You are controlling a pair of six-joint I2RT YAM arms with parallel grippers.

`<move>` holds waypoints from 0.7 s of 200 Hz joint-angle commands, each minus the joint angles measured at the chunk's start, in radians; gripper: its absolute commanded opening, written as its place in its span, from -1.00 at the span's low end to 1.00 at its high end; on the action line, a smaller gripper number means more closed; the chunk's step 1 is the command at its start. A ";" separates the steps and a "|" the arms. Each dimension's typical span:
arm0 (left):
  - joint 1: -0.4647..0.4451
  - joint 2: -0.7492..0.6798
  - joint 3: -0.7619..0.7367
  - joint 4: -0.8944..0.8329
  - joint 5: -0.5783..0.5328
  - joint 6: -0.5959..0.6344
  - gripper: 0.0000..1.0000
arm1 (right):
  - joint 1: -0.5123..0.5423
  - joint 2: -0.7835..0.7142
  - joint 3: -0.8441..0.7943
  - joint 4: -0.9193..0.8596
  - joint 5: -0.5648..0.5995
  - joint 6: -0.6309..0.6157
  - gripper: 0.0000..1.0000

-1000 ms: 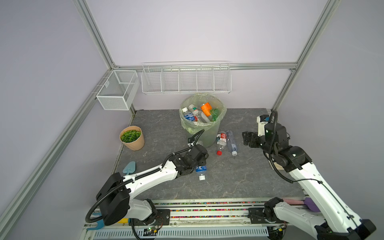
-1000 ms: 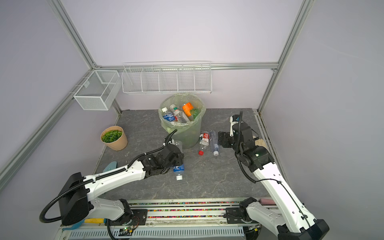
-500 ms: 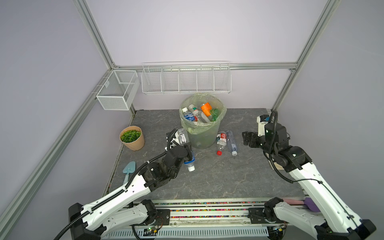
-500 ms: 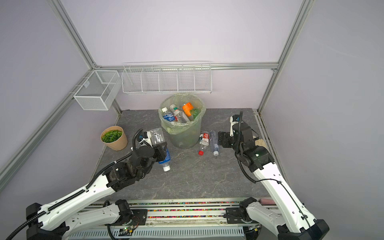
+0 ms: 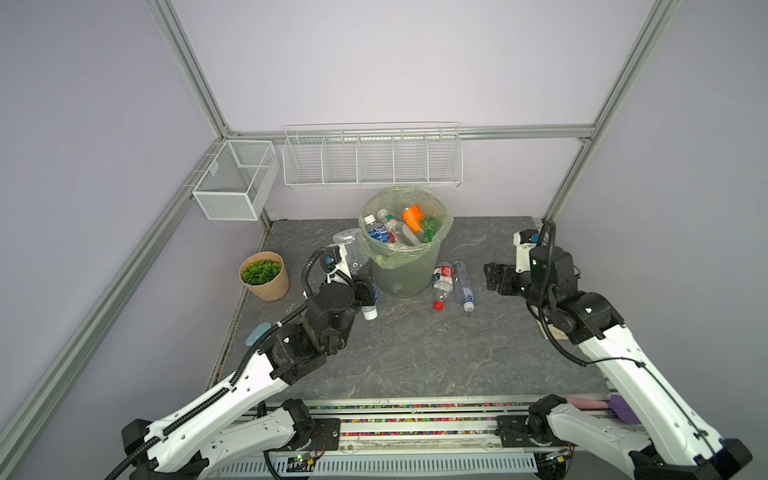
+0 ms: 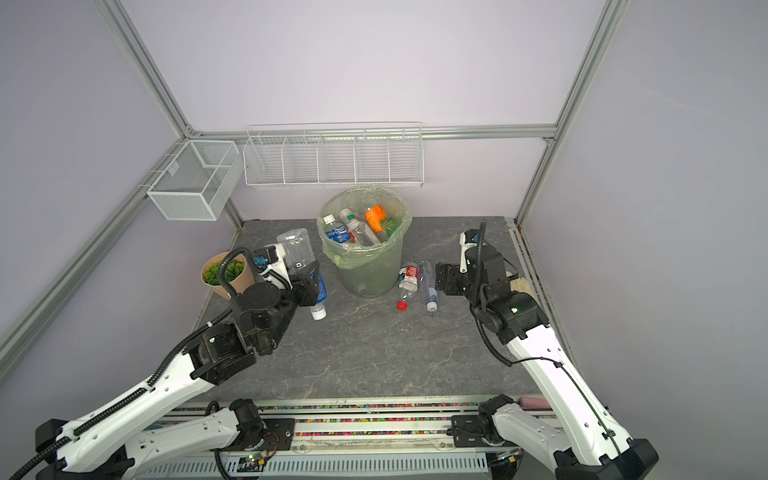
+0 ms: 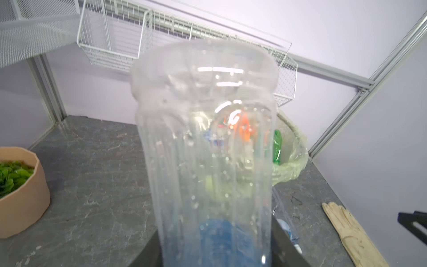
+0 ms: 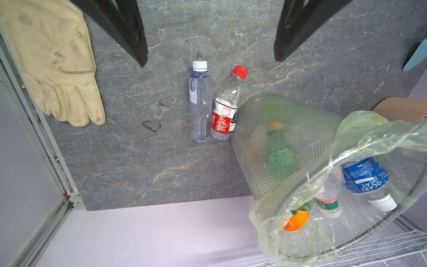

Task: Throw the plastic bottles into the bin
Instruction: 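Lift the blue-labelled bottle with the left gripper and carry it over the bin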

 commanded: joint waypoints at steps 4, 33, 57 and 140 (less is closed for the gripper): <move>0.047 0.036 0.079 0.054 0.072 0.091 -0.61 | -0.004 -0.013 -0.016 0.010 -0.012 0.004 0.77; 0.096 0.087 0.147 0.070 0.148 0.110 -0.61 | -0.003 -0.013 -0.017 0.007 -0.010 -0.001 0.77; 0.110 0.139 0.219 0.072 0.181 0.148 -0.61 | -0.004 -0.011 -0.020 0.002 -0.010 -0.004 0.77; 0.146 0.283 0.419 0.085 0.279 0.222 -0.61 | -0.006 -0.018 -0.037 -0.008 -0.008 -0.005 0.77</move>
